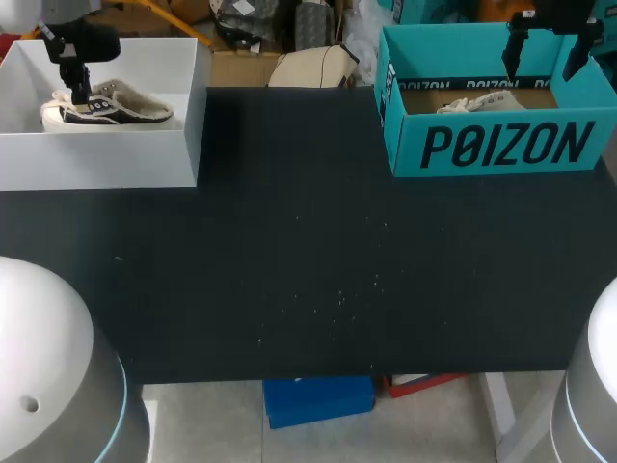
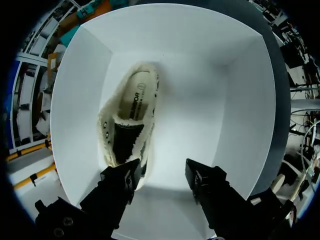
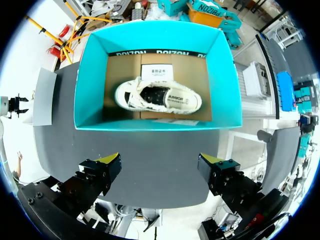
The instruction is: Take the shoe out of the shoebox, open the shoe tongue, remove and reinsert the insole, then place the shoe into the shoebox
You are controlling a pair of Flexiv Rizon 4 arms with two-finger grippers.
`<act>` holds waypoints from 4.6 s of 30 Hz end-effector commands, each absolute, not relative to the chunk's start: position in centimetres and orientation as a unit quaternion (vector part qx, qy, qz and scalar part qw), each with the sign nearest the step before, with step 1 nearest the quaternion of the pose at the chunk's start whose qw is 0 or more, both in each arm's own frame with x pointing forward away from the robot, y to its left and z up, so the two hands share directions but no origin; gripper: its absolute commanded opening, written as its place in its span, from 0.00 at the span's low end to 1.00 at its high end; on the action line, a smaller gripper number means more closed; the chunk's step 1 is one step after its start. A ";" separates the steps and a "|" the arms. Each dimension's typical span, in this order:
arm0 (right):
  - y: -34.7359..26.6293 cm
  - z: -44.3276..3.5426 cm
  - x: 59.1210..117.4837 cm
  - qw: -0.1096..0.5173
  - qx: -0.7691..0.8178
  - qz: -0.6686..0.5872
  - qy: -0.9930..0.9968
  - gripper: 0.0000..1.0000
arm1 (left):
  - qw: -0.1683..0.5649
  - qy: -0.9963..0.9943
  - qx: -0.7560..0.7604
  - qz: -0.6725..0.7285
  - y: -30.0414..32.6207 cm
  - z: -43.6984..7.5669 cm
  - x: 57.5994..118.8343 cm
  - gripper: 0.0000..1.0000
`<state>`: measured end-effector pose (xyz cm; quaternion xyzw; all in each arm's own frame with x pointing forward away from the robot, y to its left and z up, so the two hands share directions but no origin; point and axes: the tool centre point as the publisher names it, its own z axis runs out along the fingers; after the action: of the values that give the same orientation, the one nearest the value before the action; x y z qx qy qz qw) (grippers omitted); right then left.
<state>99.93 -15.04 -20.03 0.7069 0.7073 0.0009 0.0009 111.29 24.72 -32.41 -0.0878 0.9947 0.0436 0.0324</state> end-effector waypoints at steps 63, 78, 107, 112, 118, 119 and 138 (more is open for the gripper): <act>-15.0 -20.0 100.0 0.001 0.707 0.001 0.707 1.00 | 0.034 0.998 -0.016 0.052 21.9 -35.9 113.5 0.00; -15.0 -20.0 100.0 0.001 0.707 0.001 0.707 1.00 | 0.157 0.981 -0.033 0.104 14.6 -18.5 107.4 0.00; -15.0 -20.0 100.0 0.001 0.707 0.001 0.707 1.00 | 0.220 0.966 -0.110 0.080 -11.6 -17.6 91.1 0.00; -15.0 -20.0 100.0 0.001 0.707 0.001 0.707 1.00 | 0.190 0.974 -0.105 0.065 -12.9 -21.4 89.5 0.00; -15.0 -20.0 100.0 0.001 0.707 0.001 0.707 1.00 | 0.181 0.979 -0.067 0.070 -15.2 -25.5 87.4 0.00; -15.0 -20.0 100.0 0.001 0.707 0.001 0.707 1.00 | 0.181 0.979 -0.058 0.071 -15.7 -26.5 86.9 0.00; -15.0 -20.0 100.0 0.001 0.707 0.001 0.707 1.00 | 0.124 0.990 -0.023 0.063 -19.1 -35.9 80.9 0.00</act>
<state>99.93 -15.04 -20.03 0.7069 0.7073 0.0009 0.0010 81.32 -18.67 -34.56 -0.0242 0.9906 0.0612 0.1195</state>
